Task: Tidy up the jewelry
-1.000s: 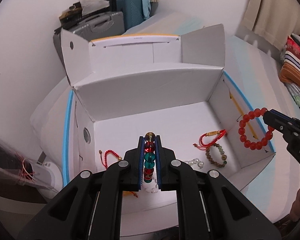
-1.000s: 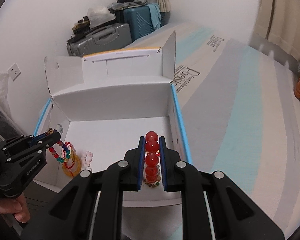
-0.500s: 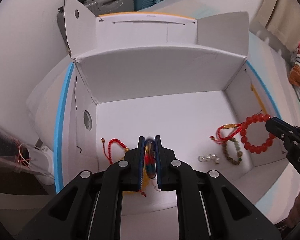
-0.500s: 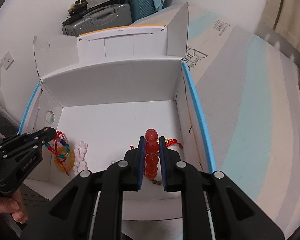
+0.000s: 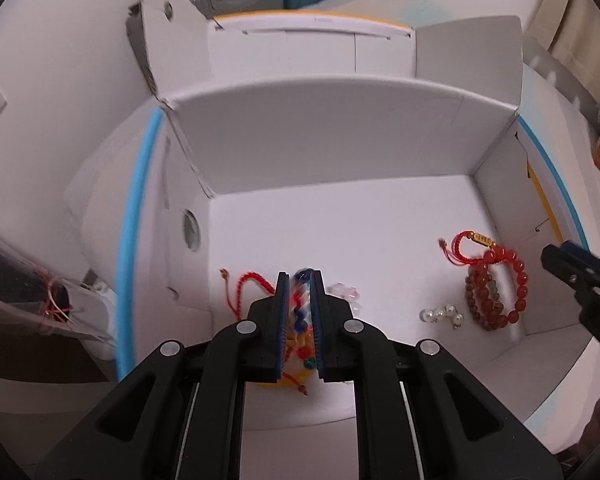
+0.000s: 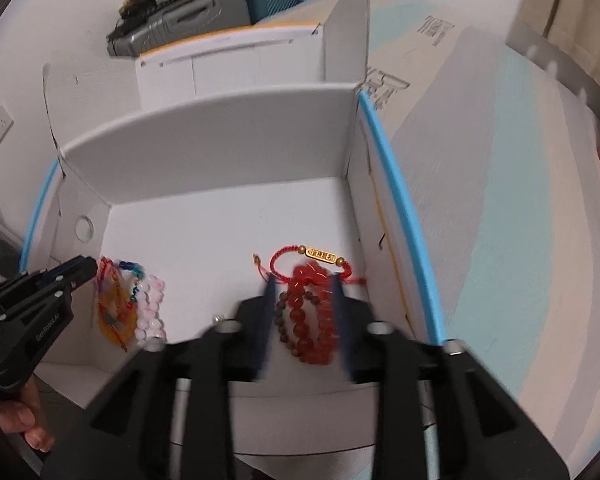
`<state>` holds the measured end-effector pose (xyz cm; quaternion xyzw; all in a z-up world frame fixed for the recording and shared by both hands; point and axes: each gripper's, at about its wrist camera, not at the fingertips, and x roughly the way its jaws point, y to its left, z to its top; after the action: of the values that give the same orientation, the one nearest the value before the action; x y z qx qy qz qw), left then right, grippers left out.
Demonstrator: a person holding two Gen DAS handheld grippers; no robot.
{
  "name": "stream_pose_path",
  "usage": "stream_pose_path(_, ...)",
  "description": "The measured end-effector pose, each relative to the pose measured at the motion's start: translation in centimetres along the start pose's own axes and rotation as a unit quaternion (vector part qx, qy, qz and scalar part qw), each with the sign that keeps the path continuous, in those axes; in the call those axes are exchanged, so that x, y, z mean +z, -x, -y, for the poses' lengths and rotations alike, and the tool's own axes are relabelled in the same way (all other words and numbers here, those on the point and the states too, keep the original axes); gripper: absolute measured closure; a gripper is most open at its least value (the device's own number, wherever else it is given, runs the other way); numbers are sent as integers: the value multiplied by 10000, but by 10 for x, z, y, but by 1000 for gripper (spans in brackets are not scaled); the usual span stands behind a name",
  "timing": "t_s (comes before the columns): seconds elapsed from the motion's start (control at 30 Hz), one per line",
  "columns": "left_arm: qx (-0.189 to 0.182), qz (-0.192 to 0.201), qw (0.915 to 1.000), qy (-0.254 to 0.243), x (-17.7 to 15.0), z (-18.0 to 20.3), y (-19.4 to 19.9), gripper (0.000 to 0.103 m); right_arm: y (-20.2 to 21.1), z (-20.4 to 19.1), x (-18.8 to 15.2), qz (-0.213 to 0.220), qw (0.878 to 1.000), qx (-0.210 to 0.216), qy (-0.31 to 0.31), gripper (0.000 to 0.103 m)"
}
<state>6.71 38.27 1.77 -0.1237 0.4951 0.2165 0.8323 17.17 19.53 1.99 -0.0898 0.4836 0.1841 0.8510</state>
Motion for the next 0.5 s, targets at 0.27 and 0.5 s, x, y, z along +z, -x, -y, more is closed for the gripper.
stream_pose_path(0.27,214,499,9984,182,-8,-1,37,31,39,8,-8,556,9984,-78,-7,28)
stream_pose_path(0.5,198,985,9946,259,-37,3,74,8,72,13,-29,1017,9946,-195,79,10)
